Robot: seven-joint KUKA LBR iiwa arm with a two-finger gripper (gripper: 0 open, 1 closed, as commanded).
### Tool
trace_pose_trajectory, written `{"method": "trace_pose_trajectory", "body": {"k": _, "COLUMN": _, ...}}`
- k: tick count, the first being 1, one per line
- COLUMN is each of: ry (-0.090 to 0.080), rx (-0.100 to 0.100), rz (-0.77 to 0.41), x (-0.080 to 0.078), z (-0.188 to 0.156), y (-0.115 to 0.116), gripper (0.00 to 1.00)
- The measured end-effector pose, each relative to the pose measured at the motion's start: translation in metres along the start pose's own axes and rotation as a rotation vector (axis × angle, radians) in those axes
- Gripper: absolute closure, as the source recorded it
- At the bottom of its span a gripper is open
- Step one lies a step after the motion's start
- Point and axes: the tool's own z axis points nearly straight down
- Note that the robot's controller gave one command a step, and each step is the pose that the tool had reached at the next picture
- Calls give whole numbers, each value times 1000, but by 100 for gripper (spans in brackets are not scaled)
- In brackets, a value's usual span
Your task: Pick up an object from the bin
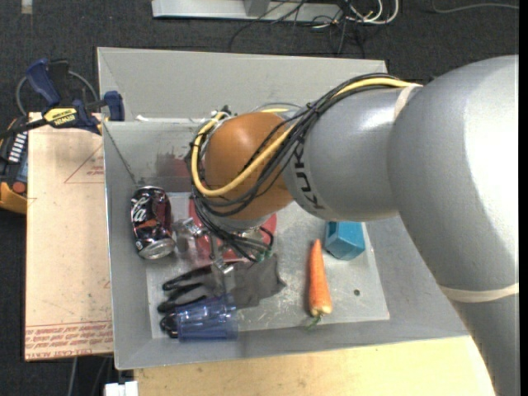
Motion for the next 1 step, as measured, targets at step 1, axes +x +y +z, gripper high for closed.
{"method": "trace_pose_trajectory", "body": {"k": 1, "ry": 3, "rx": -1, "rz": -21, "x": -26, "z": 16, "y": -2, "gripper": 0}}
